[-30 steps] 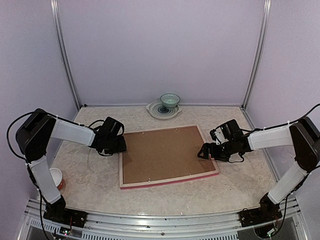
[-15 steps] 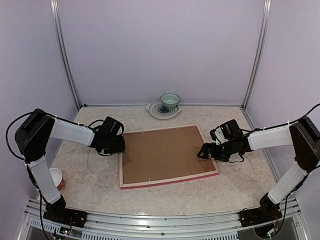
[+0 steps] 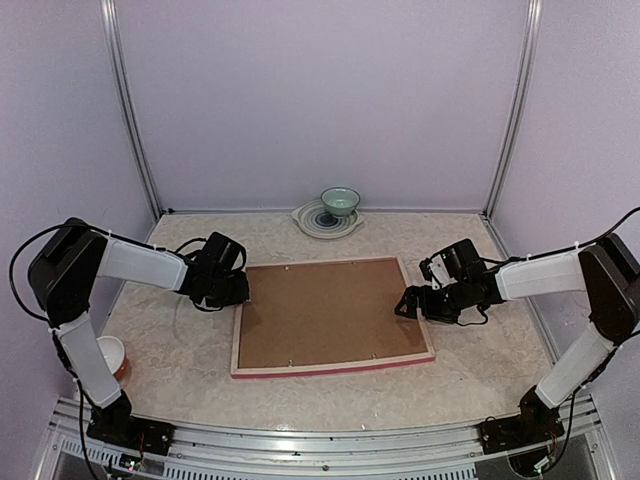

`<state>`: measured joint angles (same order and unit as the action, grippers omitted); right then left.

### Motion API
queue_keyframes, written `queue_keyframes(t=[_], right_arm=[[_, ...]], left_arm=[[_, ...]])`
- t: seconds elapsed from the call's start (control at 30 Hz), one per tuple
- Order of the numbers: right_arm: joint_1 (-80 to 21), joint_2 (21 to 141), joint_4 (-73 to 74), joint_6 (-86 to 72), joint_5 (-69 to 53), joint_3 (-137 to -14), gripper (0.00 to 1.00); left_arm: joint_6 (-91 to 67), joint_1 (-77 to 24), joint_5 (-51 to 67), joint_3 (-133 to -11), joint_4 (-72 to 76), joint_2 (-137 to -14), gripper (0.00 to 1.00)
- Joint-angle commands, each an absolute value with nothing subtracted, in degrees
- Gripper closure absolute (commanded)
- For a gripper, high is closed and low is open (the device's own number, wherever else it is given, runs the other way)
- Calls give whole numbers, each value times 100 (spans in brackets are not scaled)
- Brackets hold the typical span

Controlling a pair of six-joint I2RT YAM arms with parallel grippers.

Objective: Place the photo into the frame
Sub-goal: Press the fastener onto the backboard.

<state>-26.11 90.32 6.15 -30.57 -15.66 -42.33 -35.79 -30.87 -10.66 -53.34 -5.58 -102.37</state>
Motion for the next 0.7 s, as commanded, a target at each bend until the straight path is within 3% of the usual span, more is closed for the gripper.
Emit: queue_keyframes(t=[0.0, 0.53, 0.67], right_arm=[[-2662, 9116, 746, -2995, -1578, -4245, 1], [-2663, 9149, 614, -3005, -1669, -4086, 1], [-2667, 9212, 526, -3021, -1713, -4022, 1]], left_arm=[[-3538, -3013, -912, -5202, -943, -10141, 94], [-3415, -2808, -708, -5721, -1037, -10522, 75], [-3410, -2817, -699, -5633, -1062, -10479, 61]])
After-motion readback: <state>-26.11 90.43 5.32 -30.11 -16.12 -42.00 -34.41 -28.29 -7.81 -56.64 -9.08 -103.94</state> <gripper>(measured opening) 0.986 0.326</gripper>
